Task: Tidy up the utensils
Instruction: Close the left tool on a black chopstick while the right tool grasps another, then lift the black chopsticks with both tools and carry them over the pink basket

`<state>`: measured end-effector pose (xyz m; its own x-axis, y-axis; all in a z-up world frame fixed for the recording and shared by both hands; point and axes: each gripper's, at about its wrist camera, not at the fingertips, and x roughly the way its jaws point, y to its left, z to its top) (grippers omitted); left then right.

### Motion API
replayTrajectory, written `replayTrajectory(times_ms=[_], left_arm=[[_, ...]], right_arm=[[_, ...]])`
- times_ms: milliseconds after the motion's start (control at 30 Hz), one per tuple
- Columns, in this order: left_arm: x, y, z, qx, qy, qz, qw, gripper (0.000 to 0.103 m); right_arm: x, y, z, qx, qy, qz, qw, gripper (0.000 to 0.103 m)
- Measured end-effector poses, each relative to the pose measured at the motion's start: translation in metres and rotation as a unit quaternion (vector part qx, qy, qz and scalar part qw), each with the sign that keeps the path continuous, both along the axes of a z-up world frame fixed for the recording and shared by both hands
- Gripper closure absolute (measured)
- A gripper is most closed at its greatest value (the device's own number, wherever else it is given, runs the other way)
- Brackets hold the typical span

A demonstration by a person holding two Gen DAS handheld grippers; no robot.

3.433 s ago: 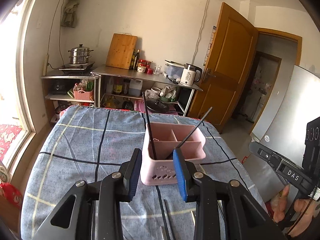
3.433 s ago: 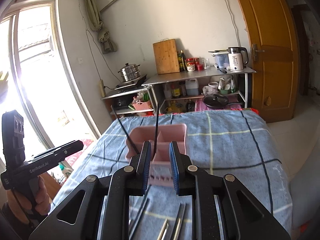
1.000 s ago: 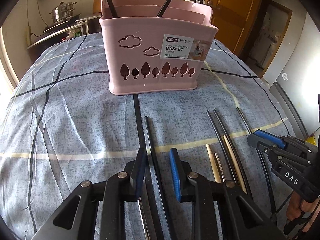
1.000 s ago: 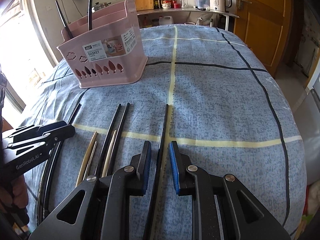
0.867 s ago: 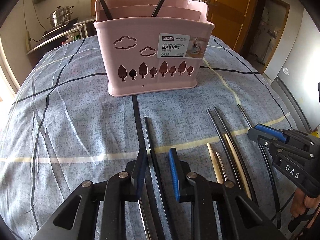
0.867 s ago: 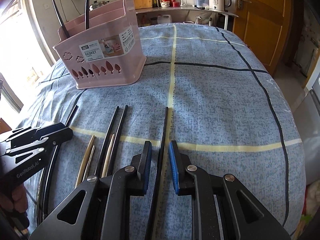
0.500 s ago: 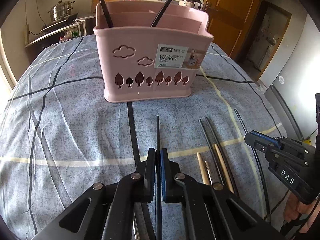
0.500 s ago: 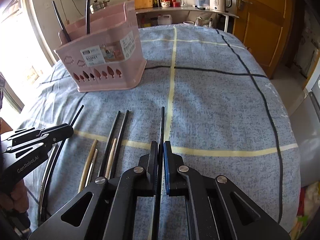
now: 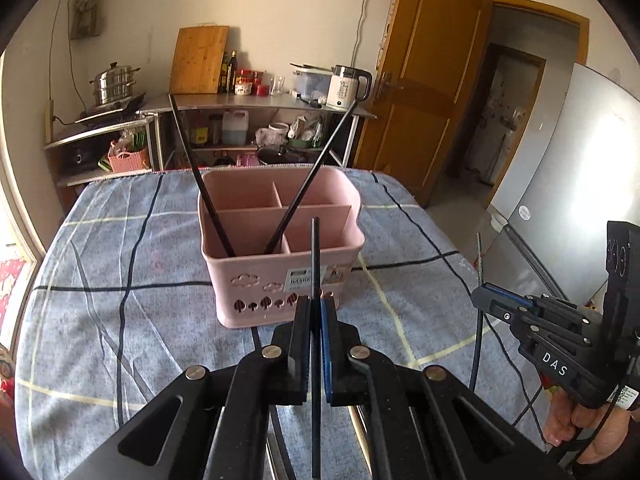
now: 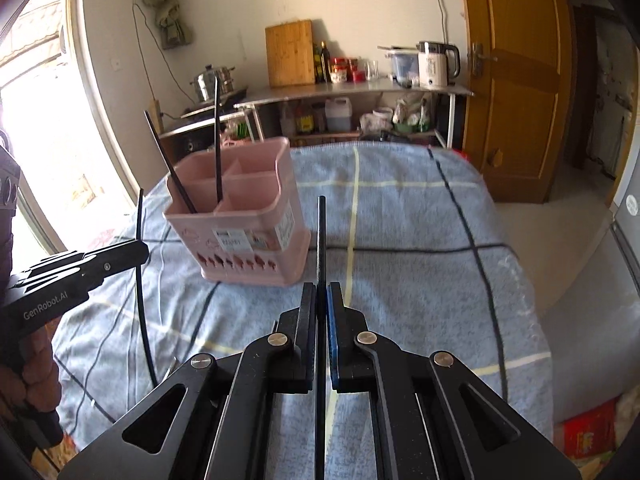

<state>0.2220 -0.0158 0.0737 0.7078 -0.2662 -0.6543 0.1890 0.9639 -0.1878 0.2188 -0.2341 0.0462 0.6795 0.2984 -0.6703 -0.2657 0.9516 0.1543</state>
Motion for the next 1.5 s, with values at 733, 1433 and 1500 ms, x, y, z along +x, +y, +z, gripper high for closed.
replayTrajectory(times_ms=[733, 1433, 1500], left_arm=[[-0.043, 0.016, 0.027, -0.016, -0.027, 0.001, 0.9995, 0.099], [-0.056, 0.040, 0.057, -0.033, -0.022, 0.005, 0.9992, 0.099], [-0.051, 0.046, 0.065, -0.037, -0.028, 0.009, 0.9989, 0.099]], right_arm=[[-0.043, -0.017, 0.033, 0.021, -0.040, -0.010, 0.999, 0.098], [-0.061, -0.016, 0.066, 0.044, -0.070, -0.009, 0.996, 0.098], [-0.055, -0.012, 0.071, 0.055, -0.076, -0.008, 0.996, 0.098]])
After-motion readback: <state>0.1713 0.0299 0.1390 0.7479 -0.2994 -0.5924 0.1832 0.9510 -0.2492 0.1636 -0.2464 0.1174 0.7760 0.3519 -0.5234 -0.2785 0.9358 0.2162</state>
